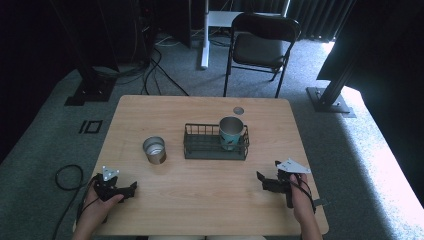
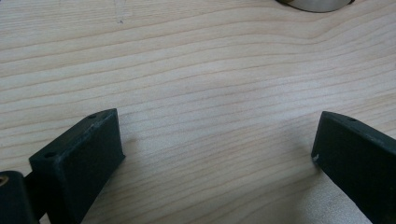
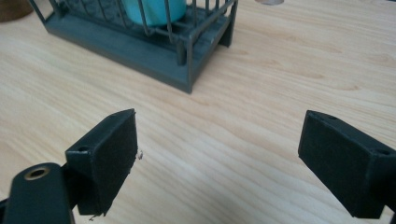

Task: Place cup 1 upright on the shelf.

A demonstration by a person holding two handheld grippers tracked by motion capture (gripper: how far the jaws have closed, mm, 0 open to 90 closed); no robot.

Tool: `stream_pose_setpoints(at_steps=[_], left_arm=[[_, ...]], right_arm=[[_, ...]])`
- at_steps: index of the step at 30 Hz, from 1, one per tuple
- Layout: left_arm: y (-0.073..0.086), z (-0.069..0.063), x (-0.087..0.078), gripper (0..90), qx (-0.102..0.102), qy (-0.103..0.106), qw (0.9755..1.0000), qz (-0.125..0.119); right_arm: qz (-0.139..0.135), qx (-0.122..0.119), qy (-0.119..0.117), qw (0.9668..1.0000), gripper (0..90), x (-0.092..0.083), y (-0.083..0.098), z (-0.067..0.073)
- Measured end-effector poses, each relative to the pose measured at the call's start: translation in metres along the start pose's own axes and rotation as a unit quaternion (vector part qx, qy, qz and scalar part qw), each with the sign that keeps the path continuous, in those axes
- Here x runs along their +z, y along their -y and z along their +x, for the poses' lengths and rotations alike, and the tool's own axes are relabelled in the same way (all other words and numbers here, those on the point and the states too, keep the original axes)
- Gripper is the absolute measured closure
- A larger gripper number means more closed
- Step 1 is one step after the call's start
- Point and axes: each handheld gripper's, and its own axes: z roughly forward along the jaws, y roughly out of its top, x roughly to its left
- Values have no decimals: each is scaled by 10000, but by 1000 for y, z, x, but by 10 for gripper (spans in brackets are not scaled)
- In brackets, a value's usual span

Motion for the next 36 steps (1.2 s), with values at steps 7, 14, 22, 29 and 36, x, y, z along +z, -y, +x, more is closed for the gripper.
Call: stream_pose_setpoints(at_steps=[7, 14, 22, 29, 36], left_arm=[[0, 0, 0, 24, -4, 1, 10000, -3], [0, 0, 0, 24, -3, 0, 10000, -3], [0, 0, 0, 24, -1, 0, 10000, -1], [0, 0, 0, 24, -1, 0, 10000, -1], [0, 0, 0, 24, -1, 1, 10000, -1]], right_arm=[[254, 59, -65, 9996, 116, -7, 12, -11], [463, 73, -54, 9989, 116, -11, 21, -19], [651, 127, 61, 9978, 116, -8, 26, -21], [985, 227, 208, 9947, 116, -5, 36, -29], [1017, 155, 206, 9945, 114, -2, 39, -29]])
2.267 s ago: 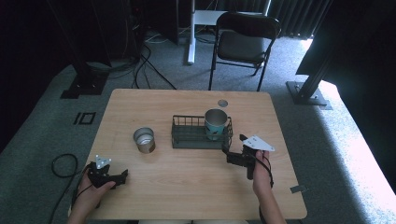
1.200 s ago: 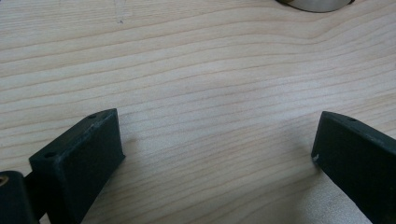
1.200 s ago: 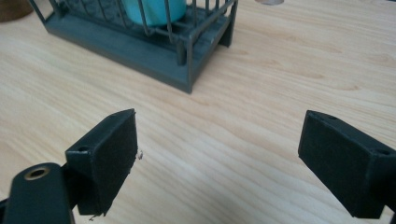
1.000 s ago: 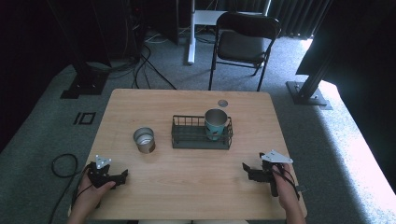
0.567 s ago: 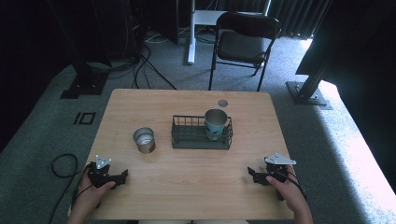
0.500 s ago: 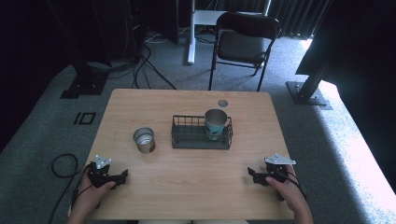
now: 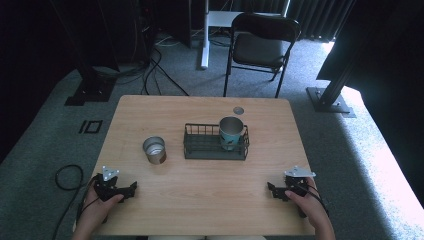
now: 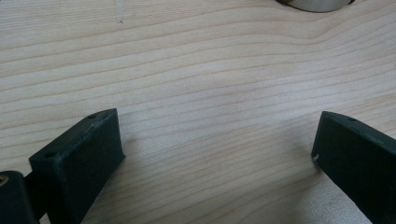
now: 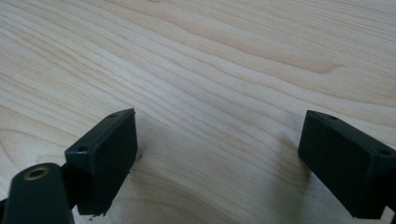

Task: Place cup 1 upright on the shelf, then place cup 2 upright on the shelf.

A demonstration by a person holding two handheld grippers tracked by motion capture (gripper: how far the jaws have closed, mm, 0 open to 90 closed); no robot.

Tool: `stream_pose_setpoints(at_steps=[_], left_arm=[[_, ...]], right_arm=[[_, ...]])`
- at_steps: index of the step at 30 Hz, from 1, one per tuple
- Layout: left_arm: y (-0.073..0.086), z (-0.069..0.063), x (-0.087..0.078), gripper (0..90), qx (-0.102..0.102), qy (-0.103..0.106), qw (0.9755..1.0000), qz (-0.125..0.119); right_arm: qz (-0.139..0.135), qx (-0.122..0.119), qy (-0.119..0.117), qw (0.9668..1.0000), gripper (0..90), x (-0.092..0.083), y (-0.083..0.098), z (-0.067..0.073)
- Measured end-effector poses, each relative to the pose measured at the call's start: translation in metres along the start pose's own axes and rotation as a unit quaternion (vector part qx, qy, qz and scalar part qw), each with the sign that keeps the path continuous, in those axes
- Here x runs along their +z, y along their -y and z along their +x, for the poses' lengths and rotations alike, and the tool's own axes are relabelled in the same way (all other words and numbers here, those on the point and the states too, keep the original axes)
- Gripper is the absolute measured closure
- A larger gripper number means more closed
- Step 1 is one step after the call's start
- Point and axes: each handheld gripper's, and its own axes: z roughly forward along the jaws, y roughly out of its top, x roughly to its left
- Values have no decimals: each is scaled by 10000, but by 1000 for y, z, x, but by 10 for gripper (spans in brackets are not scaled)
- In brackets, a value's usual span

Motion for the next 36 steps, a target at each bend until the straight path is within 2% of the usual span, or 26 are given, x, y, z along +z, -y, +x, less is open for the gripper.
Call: stream_pose_setpoints(at_steps=[9, 13, 27, 36], left_arm=[[1, 0, -1, 25, -20, -4, 10000, -8], [4, 1, -4, 25, 62, 63, 10000, -8], [5, 1, -5, 25, 74, 88, 9999, -11], [9, 3, -9, 25, 266, 256, 9993, -8]], right_arm=[[-31, -16, -29, 10000, 114, 1, 0, -1], [-30, -13, -32, 10000, 114, 1, 0, -1], [-30, -9, -31, 10000, 114, 1, 0, -1], [-29, -9, -31, 10000, 114, 1, 0, -1]])
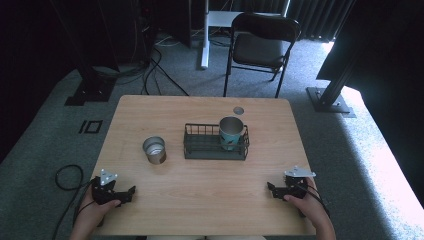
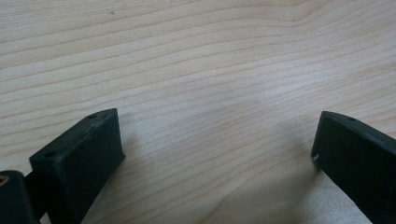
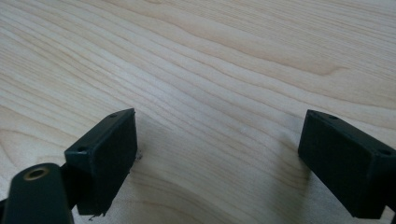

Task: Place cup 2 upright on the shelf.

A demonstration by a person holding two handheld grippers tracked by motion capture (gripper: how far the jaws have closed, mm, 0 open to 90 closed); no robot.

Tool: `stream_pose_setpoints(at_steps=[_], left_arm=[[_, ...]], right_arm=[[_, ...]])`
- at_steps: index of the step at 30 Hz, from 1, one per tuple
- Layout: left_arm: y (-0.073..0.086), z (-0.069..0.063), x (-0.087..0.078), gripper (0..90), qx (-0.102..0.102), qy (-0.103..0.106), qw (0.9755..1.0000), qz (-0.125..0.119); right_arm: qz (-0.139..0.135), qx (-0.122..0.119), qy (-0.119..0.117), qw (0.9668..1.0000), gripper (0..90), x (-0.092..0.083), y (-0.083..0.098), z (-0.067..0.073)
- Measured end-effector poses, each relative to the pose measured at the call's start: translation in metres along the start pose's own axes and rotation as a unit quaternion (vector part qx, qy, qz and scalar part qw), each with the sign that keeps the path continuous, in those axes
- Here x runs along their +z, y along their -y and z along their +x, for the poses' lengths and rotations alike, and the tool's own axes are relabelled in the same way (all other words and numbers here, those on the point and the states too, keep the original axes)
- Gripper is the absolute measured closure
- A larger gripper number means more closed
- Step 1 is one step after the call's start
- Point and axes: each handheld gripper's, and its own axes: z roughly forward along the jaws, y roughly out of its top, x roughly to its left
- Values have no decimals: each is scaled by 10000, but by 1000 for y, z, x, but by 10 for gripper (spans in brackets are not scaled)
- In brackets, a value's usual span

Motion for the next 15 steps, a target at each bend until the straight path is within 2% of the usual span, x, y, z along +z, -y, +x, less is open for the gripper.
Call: stream_pose_setpoints(at_steps=[5, 10, 13, 15], left_arm=[[2, -2, -2, 25, 192, 172, 9997, -1], [1, -2, -3, 25, 201, 230, 9995, 32], [-2, -3, -5, 24, 131, 401, 9991, -86], [-5, -4, -6, 24, 115, 443, 9988, -153]], right_arm=[[1, 3, -1, 10000, 114, 0, 0, 0], [0, 1, 0, 10000, 114, 0, 0, 0], [1, 1, 0, 10000, 114, 0, 0, 0], [2, 2, 0, 10000, 114, 0, 0, 0]])
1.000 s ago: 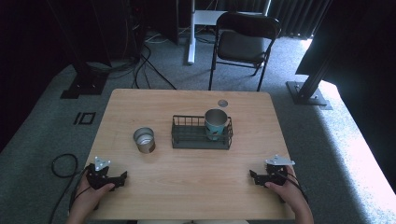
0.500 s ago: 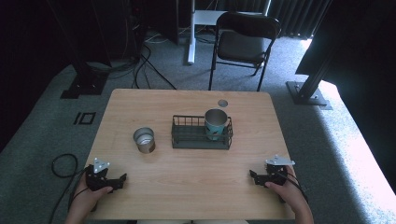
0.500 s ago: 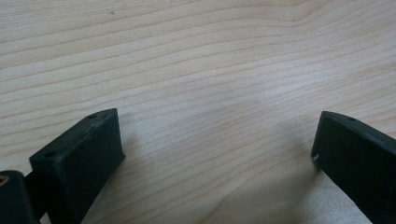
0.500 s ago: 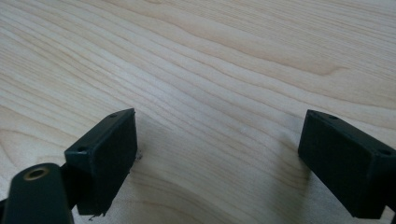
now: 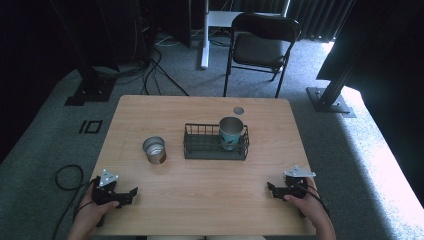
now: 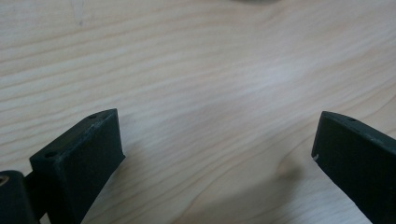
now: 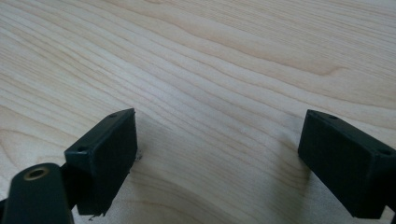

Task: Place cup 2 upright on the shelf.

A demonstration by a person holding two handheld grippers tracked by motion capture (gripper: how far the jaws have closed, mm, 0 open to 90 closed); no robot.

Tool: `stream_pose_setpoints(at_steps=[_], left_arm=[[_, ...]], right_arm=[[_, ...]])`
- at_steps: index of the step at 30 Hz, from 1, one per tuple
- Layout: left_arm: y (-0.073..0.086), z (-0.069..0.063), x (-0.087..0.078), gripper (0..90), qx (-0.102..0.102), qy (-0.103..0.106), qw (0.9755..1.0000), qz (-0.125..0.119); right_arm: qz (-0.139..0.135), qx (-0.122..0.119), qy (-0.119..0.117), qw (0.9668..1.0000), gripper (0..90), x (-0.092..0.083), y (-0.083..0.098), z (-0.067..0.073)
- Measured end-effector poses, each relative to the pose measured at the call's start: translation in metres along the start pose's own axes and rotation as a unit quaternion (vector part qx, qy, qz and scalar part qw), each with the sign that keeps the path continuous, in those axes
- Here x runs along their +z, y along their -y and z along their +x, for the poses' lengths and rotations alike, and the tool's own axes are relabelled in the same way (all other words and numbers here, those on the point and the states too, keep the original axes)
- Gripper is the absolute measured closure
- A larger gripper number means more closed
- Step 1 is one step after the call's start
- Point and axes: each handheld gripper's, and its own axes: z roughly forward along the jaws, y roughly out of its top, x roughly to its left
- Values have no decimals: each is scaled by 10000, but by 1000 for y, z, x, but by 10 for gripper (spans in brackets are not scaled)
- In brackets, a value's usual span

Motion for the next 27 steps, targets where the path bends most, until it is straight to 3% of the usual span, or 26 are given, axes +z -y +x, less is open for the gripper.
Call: stream_pose_setpoints(at_steps=[5, 19, 27], left_arm=[[-5, -4, 1, 24, 126, 41, 9999, -95], [-20, -14, 2, 24, 149, 138, 9991, -385], [-35, -18, -1, 24, 113, 58, 9974, -712]], right_arm=[[-1, -4, 0, 10000, 114, 0, 0, 0], [-2, -1, 0, 10000, 114, 0, 0, 0], [-2, -2, 1, 10000, 114, 0, 0, 0]])
